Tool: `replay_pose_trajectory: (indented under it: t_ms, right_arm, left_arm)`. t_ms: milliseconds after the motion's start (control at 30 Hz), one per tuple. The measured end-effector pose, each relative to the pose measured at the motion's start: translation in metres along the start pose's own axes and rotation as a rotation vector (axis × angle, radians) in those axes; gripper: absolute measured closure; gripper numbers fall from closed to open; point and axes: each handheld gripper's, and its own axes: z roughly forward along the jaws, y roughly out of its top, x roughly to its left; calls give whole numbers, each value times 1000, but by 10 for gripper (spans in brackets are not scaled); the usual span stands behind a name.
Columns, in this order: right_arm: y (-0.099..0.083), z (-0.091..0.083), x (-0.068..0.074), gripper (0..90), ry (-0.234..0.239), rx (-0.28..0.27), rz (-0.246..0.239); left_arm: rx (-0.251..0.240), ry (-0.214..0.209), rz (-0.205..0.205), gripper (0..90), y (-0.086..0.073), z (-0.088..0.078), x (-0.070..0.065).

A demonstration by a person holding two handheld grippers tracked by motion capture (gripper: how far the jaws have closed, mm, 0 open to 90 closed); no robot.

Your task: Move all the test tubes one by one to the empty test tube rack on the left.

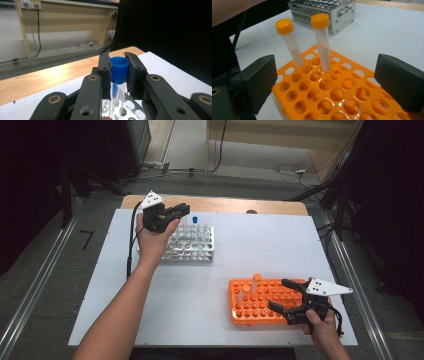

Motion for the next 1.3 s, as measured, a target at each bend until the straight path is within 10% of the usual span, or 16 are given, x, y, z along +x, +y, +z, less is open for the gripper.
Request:
replay_pose_trajectory:
  t_ms: [567, 1300]
  right_arm:
    - [-2, 3, -1, 33, -13, 2, -6]
    - [-2, 4, -1, 33, -19, 12, -7]
  left_arm:
    - [-6, 107, -10, 765, -2, 31, 14]
    - [51, 128, -12, 760, -26, 41, 15]
